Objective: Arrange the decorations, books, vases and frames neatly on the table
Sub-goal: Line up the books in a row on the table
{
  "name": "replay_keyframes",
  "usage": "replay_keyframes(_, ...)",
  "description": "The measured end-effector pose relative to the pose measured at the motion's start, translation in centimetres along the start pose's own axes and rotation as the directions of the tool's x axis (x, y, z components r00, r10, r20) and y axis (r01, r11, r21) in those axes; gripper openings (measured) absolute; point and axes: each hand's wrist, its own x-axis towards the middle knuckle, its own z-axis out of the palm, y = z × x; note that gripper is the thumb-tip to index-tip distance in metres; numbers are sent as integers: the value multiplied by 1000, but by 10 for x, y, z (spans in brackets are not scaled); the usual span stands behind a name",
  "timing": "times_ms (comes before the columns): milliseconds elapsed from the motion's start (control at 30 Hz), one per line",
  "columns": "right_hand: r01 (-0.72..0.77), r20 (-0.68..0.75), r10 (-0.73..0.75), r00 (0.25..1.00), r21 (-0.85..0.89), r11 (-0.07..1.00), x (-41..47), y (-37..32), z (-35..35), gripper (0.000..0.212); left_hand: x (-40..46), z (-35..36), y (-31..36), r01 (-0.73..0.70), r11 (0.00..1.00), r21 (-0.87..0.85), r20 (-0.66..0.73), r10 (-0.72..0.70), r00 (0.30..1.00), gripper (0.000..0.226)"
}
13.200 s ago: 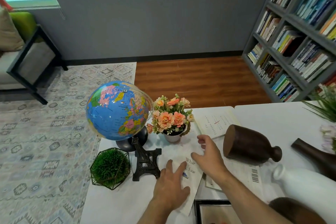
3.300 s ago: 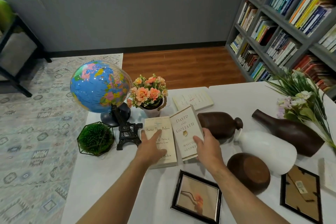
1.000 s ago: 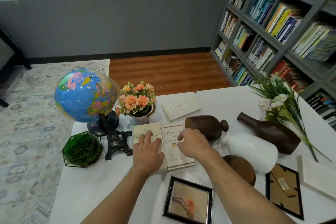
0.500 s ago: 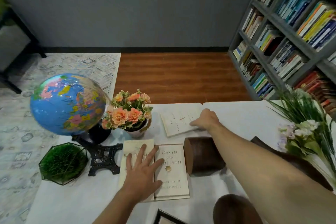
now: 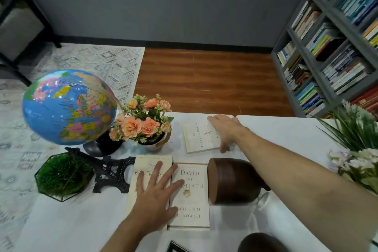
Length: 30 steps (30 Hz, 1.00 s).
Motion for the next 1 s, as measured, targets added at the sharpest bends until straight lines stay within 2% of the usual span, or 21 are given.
replay_keyframes(167, -46, -19, 45, 999, -35, 998, 1, 5, 1, 137, 1, 0, 0, 5, 1000, 14, 6, -5, 1000, 73)
replay_keyframes(267, -114, -45, 114, 992, 17, 993, -4, 4, -7, 136, 0, -1, 0, 6, 999, 31, 19, -7, 1000, 74)
replay_keyframes(300, -131, -49, 134, 990, 61, 990, -6, 3, -11, 126, -1, -1, 0, 4, 1000, 31, 21, -5, 1000, 74)
replay_keyframes(433, -163, 23, 163, 986, 226, 960, -19, 3, -32, 57, 0, -2, 0, -2, 1000, 13, 26, 2, 1000, 73)
replay_keyframes(500, -151, 80, 131, 988, 346, 926, -31, 2, -43, 36, 0, -3, 0, -6, 1000, 12, 22, 6, 1000, 72)
replay_keyframes(567, -167, 51, 162, 986, 472, 866, -46, -1, -55, 31, -1, -5, 0, -5, 1000, -13, 14, 5, 1000, 72)
replay_keyframes(667, -212, -8, 284, 959, 646, 733, -74, -8, -69, 29, -3, -11, 1, 10, 992, -129, 3, -9, 1000, 68)
replay_keyframes(800, -222, -12, 371, 929, 782, 582, -109, -25, -70, 24, -6, -24, 1, 24, 958, -284, -4, -27, 1000, 62)
replay_keyframes(933, -177, -66, 423, 904, 842, 510, -137, -53, -60, 23, -11, -34, 1, 19, 899, -437, -15, -28, 999, 58)
replay_keyframes(1000, -152, -112, 435, 894, 836, 527, -148, -69, -52, 26, -16, -36, -1, 9, 858, -513, -24, -25, 999, 56)
